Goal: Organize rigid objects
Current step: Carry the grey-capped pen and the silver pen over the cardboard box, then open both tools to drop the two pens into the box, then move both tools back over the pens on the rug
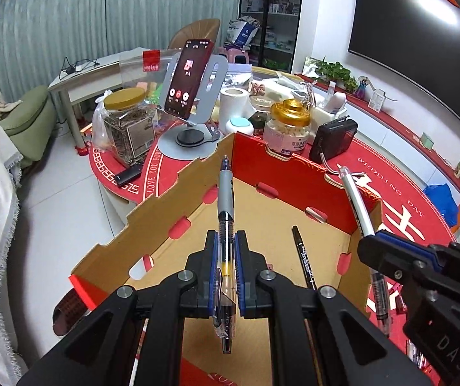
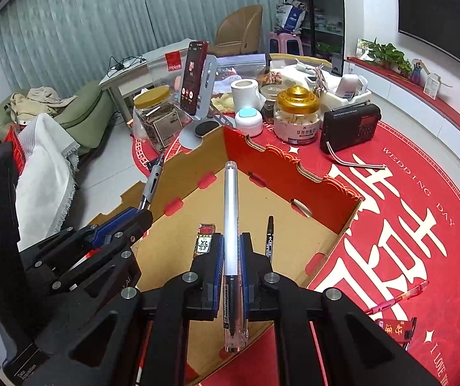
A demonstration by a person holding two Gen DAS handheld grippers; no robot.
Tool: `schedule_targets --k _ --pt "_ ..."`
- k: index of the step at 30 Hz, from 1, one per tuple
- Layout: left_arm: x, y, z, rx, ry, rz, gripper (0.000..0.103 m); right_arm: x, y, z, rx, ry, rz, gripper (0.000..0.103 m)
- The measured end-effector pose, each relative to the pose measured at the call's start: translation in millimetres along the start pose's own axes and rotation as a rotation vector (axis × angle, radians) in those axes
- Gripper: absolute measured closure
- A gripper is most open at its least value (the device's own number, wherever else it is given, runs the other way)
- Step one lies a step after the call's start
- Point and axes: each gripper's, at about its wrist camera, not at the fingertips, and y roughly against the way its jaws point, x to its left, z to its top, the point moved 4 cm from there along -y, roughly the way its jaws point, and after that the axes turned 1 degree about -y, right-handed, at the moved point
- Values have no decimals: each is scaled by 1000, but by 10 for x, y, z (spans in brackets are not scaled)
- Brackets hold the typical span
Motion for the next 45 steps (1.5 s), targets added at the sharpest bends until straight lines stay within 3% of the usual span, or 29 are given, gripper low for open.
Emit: schedule_targets --k 13,19,21,22,23,24,27,28,29,30,32,36,39,45 --pt "-24 -366 -28 85 -4 -6 93 -66 -330 -16 58 -7 -18 93" --pt "-70 -695 -128 241 -37 -11 92 -145 -573 -85 119 -20 -39 93" --pt "-86 -759 -176 271 -55 2 78 -172 -637 -124 136 -15 -53 92" --pt "-107 -789 -203 290 -71 -2 45 -189 -649 -137 135 -17 -60 92" --pt "-105 -809 -231 302 -79 13 27 -210 -657 -146 135 -17 -72 93" --pt "-87 -819 -248 308 -81 36 22 -237 -653 -146 137 -12 -96 90" --pt "-26 -795 -246 302 -46 29 19 -318 -581 -136 126 -13 -122 63" --pt "-1 -787 -241 297 -31 30 15 -357 -534 -129 110 -21 -133 46" --pt "37 -763 -228 291 -7 18 4 -385 -483 -115 85 -29 -123 34" --pt "57 -742 -221 285 11 6 0 -407 -397 -104 57 -42 -102 30" --pt "72 -664 -211 255 30 -4 0 -433 -234 -121 27 -62 -83 2" --pt "-13 -421 -234 198 16 -18 0 -509 71 -338 4 -75 -65 1" --pt "-205 -165 -311 162 -14 -88 0 -741 296 -683 12 -126 -79 1" --pt "-922 220 -629 159 -133 -232 0 -1594 704 -1526 48 -405 -204 1"
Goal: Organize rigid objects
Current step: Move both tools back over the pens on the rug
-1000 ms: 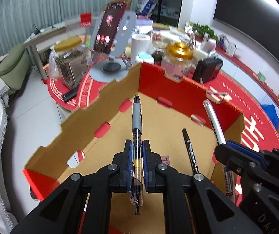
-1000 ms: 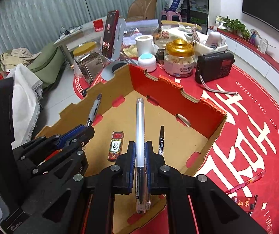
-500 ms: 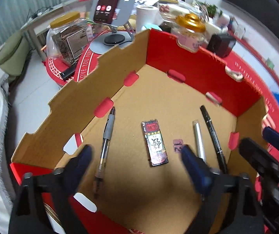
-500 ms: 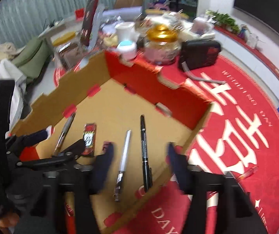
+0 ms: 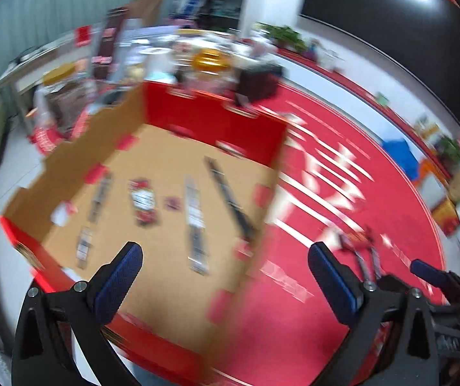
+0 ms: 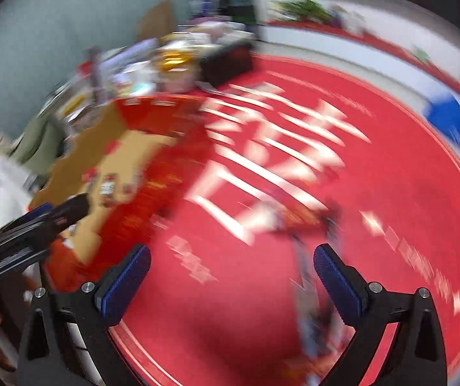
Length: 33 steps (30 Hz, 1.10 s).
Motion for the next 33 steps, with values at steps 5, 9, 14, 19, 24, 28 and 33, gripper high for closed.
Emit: schedule_targets --k 5,9,14,19,24,28,33 --pt "-762 -217 -336 66 -125 -38 0 -922 130 -422 14 -220 -117 1" --pt "-1126 -523 -510 159 -112 -84 0 -1327 147 -688 46 -323 -140 1" --pt "-1460 -735 -609 163 -172 -31 0 -1480 185 -882 61 -339 -142 1" --pt "-1535 -790 -533 125 -171 -5 0 -1440 204 -936 64 -277 -134 1" --pt "-1736 -909 -226 45 -373 86 0 -1454 212 -931 55 -296 -108 1" --pt "-1972 -1105 -100 60 -469 35 0 -1497 225 -929 56 -308 -107 1" --pt "-1810 -1405 -50 85 -462 225 0 -1530 302 -917 38 -318 -100 1"
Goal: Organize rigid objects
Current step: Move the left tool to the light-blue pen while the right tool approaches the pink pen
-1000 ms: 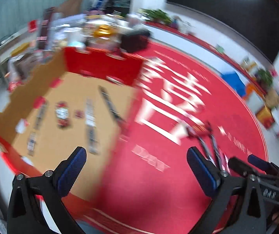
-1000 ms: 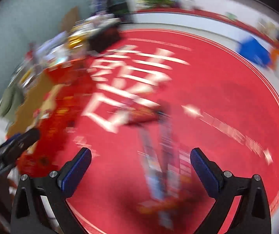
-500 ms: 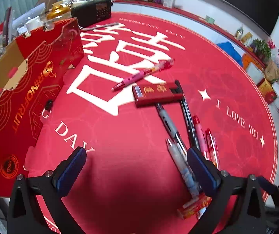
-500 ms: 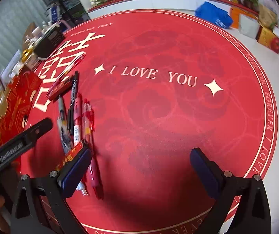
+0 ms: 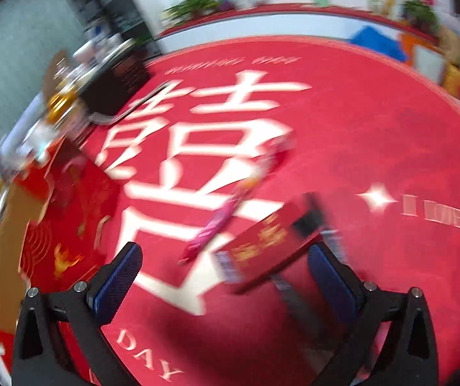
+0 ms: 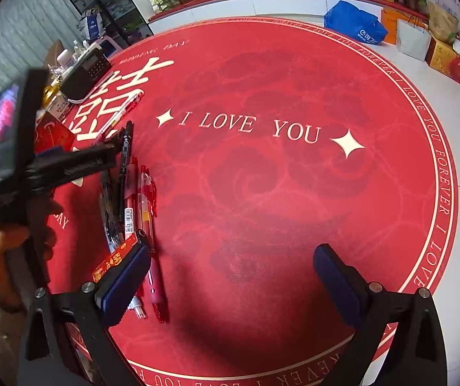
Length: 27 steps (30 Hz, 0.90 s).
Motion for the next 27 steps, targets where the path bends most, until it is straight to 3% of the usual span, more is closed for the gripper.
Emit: schedule_targets --k 4,5,8,14,16,18,23,27 --pt "406 -98 -112 58 170 -1 0 124 4 11 7 31 42 1" --pt "467 -38 -170 45 201 -55 0 210 -2 1 7 59 58 1" --pt "533 147 -319 7 232 -113 0 523 -13 -62 -6 188 97 1" --pt "728 398 -523 -43 317 -151 0 1204 72 -166 -112 456 284 1" --pt "778 387 -536 -26 343 -183 0 1365 4 -214 -90 538 326 1" --pt "770 375 -542 -5 346 -198 0 1498 -162 -302 -4 594 368 1" --pt "679 400 -675 15 326 -220 0 1305 -278 -381 142 595 242 2" --pt "467 450 -789 27 273 -256 0 935 -17 -269 31 555 101 2"
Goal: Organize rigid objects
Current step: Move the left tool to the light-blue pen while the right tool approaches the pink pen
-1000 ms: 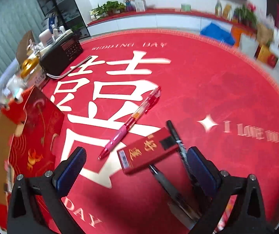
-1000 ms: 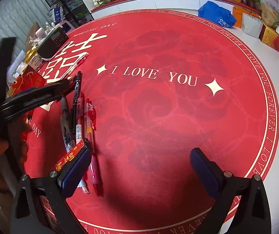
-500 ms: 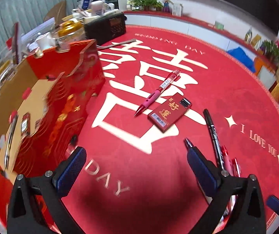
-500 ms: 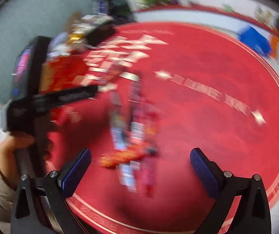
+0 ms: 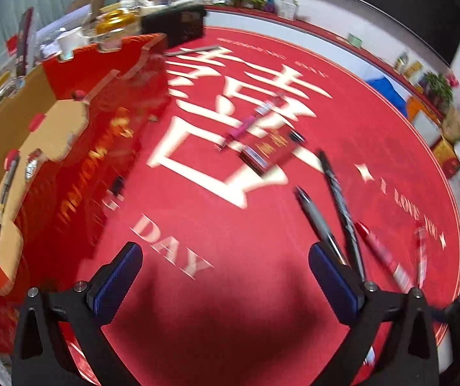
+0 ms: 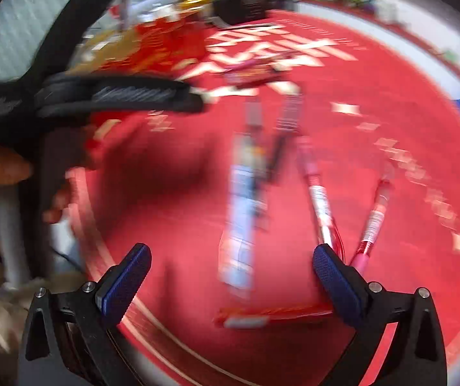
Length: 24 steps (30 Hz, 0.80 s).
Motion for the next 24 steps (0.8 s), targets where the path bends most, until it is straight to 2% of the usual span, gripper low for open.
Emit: schedule_targets --k 2,5,9,11,16,19,21,24 --pt "-169 9 -103 6 -44 -21 0 -268 199 10 -79 -130 -33 2" --pt "-447 -11 -273 26 -113 -30 0 -624 346 -55 -114 -300 -59 2" --pt "-668 -108 -461 63 -161 -16 0 -992 384 -188 -90 -451 -113 2" --pt "-706 -70 -504 32 -186 8 0 -1104 403 -332 -63 -475 -122 2" --pt "-555 -46 -496 0 -167 48 0 -1058 325 -430 -43 -395 -165 2" --pt "-423 -80 -462 33 -110 14 0 -939 227 -287 -58 -271 -192 2" --pt "-418 -70 -462 39 -95 25 0 -867 131 -150 -58 -176 -234 2" --pt "-488 -48 -481 39 -99 31 0 -876 67 27 -61 -103 -241 2"
